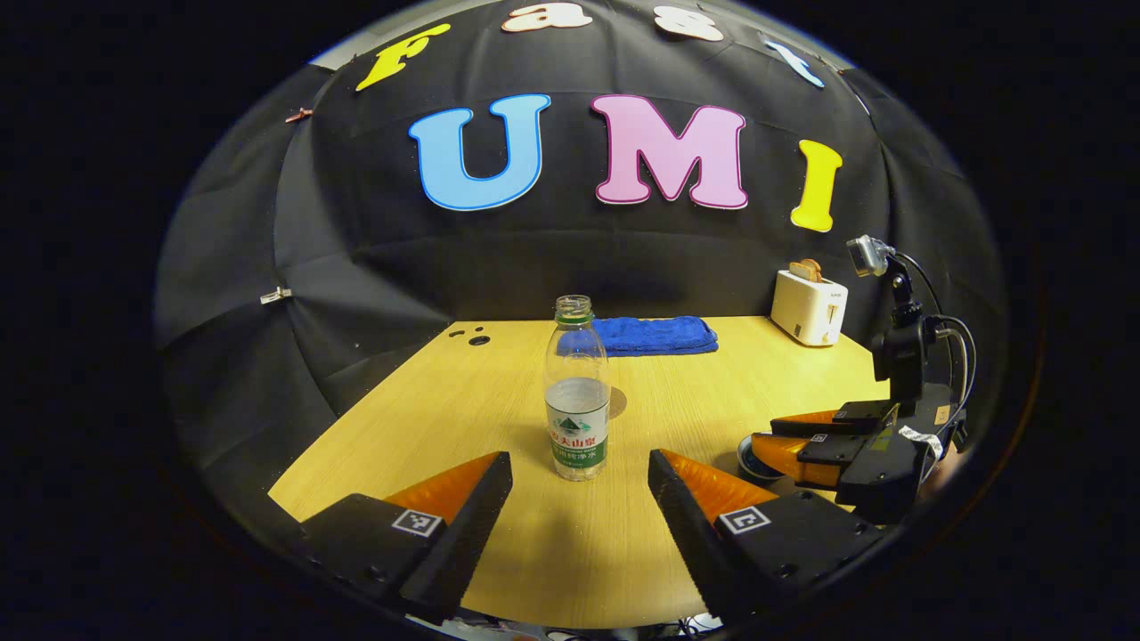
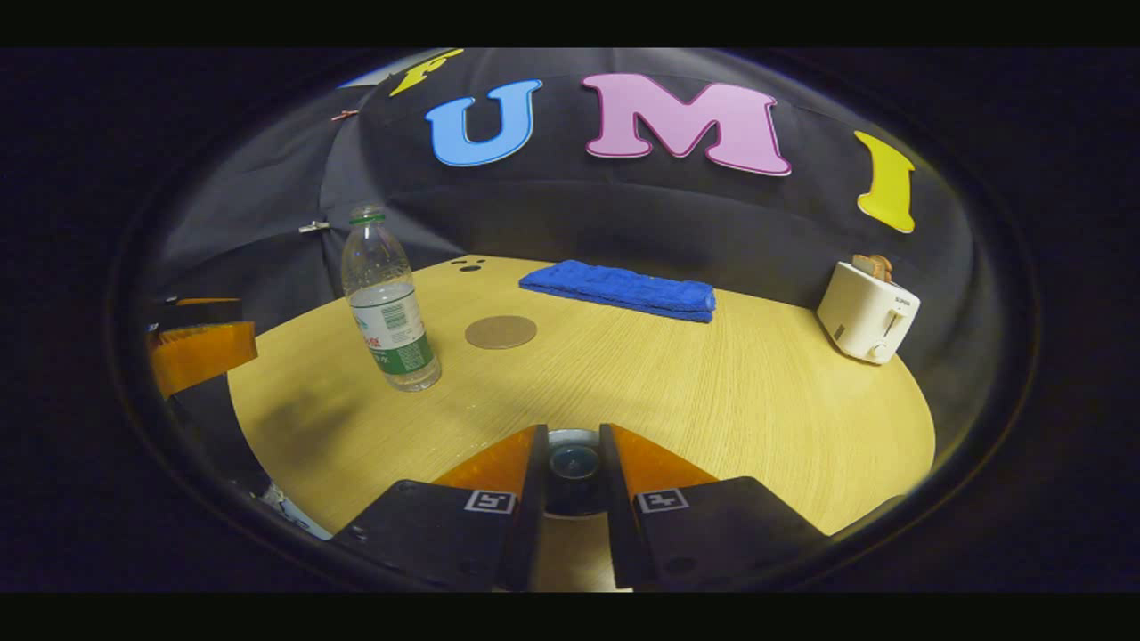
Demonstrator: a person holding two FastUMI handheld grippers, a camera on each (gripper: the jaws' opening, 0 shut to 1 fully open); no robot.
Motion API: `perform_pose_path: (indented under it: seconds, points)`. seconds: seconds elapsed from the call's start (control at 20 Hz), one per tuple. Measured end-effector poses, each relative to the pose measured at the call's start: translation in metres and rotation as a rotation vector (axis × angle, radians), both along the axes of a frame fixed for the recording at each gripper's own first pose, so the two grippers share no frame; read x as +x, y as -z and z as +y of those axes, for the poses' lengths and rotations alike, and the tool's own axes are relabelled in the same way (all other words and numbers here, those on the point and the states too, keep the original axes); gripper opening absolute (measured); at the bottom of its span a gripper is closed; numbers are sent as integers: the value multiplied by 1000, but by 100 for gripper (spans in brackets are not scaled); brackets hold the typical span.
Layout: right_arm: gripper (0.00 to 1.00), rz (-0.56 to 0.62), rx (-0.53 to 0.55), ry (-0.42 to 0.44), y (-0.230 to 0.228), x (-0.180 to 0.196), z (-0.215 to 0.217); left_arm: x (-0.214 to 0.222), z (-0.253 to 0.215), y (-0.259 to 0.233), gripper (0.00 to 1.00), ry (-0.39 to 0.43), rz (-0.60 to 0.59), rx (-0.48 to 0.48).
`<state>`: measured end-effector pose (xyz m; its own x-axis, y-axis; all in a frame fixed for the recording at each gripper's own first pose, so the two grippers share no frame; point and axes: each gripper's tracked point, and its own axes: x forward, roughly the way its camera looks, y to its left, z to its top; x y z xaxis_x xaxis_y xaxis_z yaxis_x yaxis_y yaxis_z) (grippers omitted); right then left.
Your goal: Open the teacup lid with one hand, grasp the water bottle and pour water into the teacup with the other hand; after pouring, place the water bottle on the coaster and then close the teacup lid.
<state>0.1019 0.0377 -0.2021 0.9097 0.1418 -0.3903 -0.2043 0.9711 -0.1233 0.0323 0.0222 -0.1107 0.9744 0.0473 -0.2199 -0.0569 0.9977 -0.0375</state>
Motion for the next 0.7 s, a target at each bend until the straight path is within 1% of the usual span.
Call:
perform_pose_path:
  seconds: [0.05,0.1,0.15,0.2,0.25,0.3,0.4,0.45,0.5,0.55,0.6,0.65,0.7]
  points:
    - [35,3,-4,-6,0,1,0,0,0,2,97,-2,-1,1]
    - [27,8,-7,-14,0,2,1,1,1,3,97,-4,2,0]
    - [31,12,-12,-24,1,2,2,1,1,5,97,-4,4,-2]
    - [31,15,-14,-30,0,3,2,2,0,6,97,-4,6,-7]
    - [29,16,-16,-36,-1,3,3,3,0,8,97,-3,6,-10]
    - [24,19,-19,-40,0,5,3,6,0,9,97,-3,6,-10]
    - [34,23,-15,-43,-1,5,3,10,0,10,97,0,5,-6]
    - [29,25,-11,-42,-3,5,4,15,0,10,97,4,2,-6]
    - [29,24,-8,-39,-5,6,3,20,-1,10,97,8,-2,-5]
    - [29,20,-4,-36,-9,6,1,25,-1,11,97,11,-3,-4]
    - [34,17,1,-34,-13,6,1,32,0,11,97,12,-7,-1]
    - [24,12,6,-32,-19,5,-1,38,1,11,97,13,-11,2]
    - [29,8,9,-33,-23,6,-2,46,2,10,97,13,-19,1]
